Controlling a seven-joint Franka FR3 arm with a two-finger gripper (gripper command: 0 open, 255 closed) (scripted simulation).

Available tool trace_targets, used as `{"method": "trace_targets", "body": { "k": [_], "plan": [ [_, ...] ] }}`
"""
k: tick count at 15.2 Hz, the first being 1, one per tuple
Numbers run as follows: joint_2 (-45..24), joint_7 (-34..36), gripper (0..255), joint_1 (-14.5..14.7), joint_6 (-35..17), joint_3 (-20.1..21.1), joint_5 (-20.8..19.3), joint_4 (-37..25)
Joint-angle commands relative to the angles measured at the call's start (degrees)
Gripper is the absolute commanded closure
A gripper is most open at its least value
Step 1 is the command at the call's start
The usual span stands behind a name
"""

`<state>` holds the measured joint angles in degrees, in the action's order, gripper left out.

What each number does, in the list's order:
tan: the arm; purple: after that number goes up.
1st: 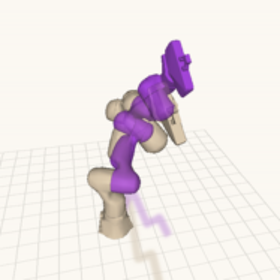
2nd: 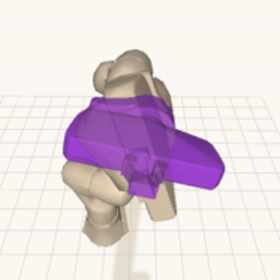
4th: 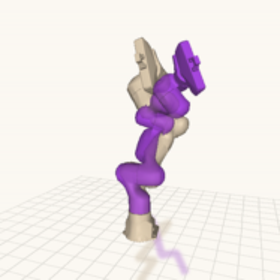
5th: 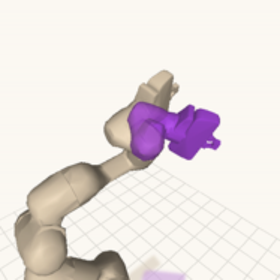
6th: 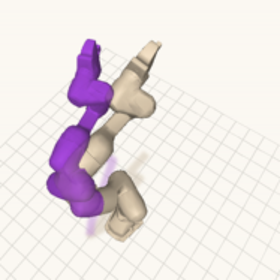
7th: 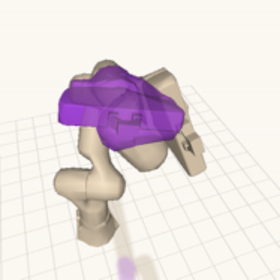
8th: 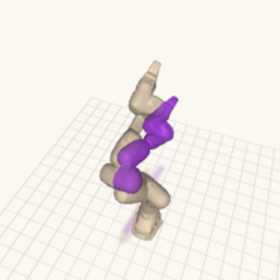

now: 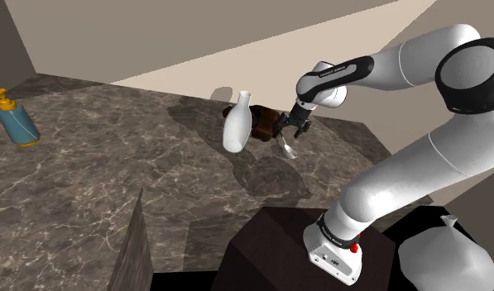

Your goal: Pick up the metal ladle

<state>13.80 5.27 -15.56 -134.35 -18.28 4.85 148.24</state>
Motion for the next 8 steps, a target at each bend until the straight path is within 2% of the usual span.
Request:
{"method": "trace_targets", "body": {
  "k": [1, 5, 7, 8],
  "plan": [
    [-1.6, -0.8, 0, 0.2, -2.2, -0.4, 0.8, 0.8],
    [-4.8, -2.6, 0, 0.9, -6.2, -0.9, 2.7, 1.8],
    [-4.8, -2.6, 0, 1.0, -6.2, -1.0, 2.7, 1.8],
    [-4.2, -2.2, 255, 1.0, -6.8, -0.7, 2.6, 3.0]
  ]
}}
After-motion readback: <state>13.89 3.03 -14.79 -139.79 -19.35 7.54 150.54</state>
